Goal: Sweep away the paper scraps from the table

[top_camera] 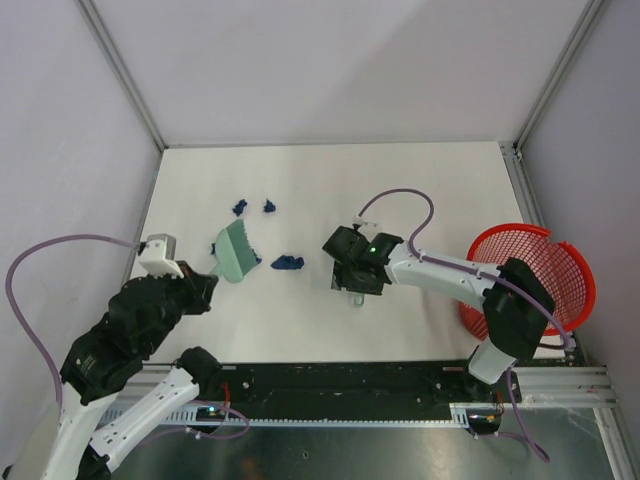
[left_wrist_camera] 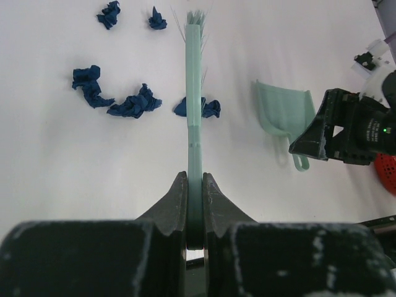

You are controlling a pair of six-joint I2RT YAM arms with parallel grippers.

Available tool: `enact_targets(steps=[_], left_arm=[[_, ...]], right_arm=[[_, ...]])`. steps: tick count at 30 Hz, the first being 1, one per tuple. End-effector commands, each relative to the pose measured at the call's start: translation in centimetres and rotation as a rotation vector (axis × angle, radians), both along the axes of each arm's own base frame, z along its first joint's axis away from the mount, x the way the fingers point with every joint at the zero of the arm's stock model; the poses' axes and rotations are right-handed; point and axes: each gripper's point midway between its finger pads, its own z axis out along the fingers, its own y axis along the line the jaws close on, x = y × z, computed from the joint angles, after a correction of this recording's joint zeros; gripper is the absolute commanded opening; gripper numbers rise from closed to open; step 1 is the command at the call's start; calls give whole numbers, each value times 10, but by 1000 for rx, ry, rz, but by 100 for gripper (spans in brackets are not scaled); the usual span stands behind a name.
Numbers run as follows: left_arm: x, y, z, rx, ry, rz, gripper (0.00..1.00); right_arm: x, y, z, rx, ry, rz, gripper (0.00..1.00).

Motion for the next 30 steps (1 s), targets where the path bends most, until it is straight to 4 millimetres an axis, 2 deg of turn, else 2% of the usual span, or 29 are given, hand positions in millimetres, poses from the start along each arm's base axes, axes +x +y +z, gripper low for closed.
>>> enact_targets(steps=[1,9,18,30], left_arm=[[-2,10,2,14,-55,17,0],[-9,19,5,-35,-103,45,0],[-11,26,9,-93,-166,80,0],[-7,25,4,-90,-148,98,0]], right_arm=[[4,-8,-16,-68,-13,-49,70],[0,-12,-30,-87,-4,-72,67],[8,-14,-49,-104,-25,-90,57],[9,-19,-65,-111,-44,-113,47]])
